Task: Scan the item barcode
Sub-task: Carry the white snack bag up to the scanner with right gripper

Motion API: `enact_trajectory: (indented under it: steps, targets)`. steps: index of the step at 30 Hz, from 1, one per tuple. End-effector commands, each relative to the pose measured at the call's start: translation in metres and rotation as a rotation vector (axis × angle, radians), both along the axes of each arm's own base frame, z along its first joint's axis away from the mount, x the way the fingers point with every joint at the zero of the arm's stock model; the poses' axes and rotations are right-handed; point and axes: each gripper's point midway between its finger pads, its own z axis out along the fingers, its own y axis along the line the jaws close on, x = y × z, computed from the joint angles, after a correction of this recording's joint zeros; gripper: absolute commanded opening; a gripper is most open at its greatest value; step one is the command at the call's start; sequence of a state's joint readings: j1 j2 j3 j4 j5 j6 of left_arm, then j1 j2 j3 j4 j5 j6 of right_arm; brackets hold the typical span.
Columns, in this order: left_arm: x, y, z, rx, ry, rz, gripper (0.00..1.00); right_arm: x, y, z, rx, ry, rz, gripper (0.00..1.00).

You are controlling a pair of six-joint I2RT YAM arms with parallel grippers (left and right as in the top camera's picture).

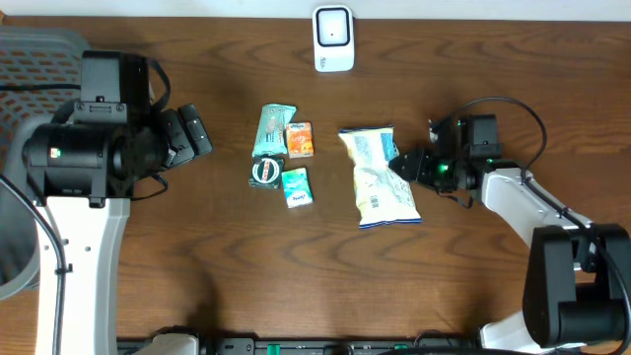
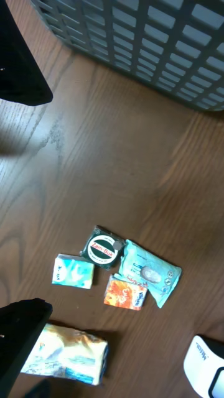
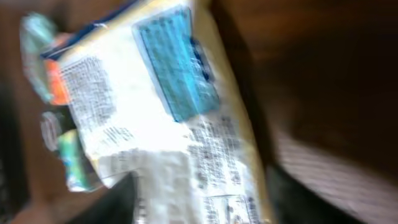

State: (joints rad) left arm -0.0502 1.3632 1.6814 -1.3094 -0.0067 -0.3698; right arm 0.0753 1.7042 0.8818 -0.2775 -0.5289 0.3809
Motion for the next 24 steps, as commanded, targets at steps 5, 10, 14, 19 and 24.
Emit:
enact_trajectory:
  steps: [5, 10, 14, 19, 24]
  targets:
    - [-0.001, 0.003, 0.002, 0.005, -0.004, 0.019, 0.98, -0.01, 0.005, -0.035, -0.091, 0.049, 0.064, 0.99]
    - [-0.001, 0.003, 0.002, 0.005, -0.004, 0.019, 0.97, -0.027, 0.027, -0.057, -0.042, 0.133, 0.123, 0.99]
    - [-0.001, 0.003, 0.002, 0.005, -0.004, 0.02, 0.97, -0.039, 0.044, -0.076, -0.032, 0.21, 0.127, 0.79]
    - [-0.001, 0.003, 0.002, 0.005, -0.004, 0.019, 0.98, -0.042, 0.062, -0.081, 0.011, 0.237, 0.113, 0.01]
    - [-0.001, 0.003, 0.002, 0.005, -0.004, 0.019, 0.98, -0.023, 0.087, -0.04, 0.231, 0.118, 0.192, 0.01]
